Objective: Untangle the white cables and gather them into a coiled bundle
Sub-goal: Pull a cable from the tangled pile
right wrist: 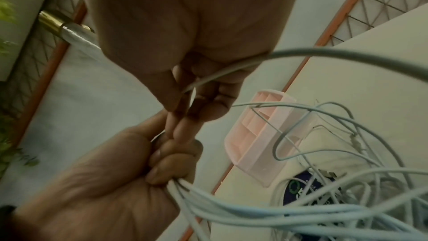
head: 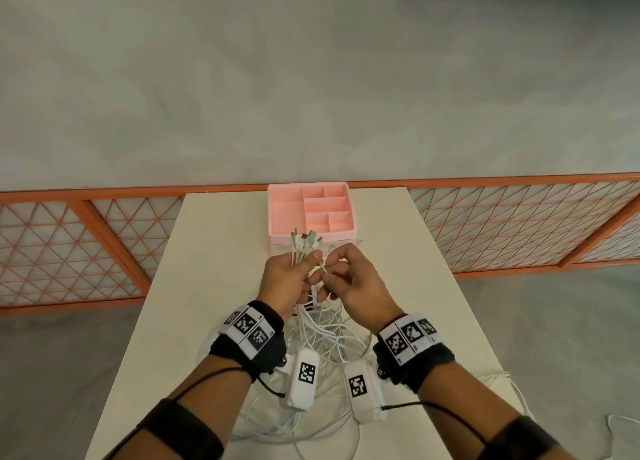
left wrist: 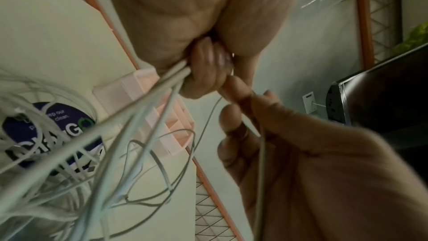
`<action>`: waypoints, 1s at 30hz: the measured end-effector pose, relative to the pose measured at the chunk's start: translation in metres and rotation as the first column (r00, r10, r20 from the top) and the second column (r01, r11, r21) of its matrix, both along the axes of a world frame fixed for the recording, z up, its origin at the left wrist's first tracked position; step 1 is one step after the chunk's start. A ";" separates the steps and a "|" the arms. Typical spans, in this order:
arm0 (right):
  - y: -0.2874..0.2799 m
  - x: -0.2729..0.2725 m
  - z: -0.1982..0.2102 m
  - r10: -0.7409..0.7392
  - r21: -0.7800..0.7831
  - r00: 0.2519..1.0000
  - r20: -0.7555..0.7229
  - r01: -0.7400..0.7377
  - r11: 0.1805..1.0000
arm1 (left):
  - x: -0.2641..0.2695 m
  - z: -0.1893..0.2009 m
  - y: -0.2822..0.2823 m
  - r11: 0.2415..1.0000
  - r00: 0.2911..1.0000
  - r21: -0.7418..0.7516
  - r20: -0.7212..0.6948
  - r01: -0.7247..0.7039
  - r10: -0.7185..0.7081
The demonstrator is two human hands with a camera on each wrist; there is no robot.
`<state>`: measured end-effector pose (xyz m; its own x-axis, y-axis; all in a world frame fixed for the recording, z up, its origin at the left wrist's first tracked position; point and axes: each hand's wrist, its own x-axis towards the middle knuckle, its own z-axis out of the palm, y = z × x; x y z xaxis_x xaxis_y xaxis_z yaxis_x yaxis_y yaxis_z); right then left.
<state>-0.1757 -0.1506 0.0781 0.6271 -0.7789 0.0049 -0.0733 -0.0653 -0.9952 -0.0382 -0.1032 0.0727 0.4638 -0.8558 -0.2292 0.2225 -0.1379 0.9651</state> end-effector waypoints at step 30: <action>-0.132 -0.098 0.025 -0.703 -0.076 0.606 -0.372 0.735 0.674 | 0.030 -0.011 0.012 0.991 0.996 -0.093 -0.003 -0.093 0.093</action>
<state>-0.2732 -0.2825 0.1034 -0.1910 -0.9668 -0.1697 -0.3945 0.2340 -0.8886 -0.0086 -0.0910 0.0621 0.5429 -0.8264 -0.1496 0.2288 -0.0259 0.9731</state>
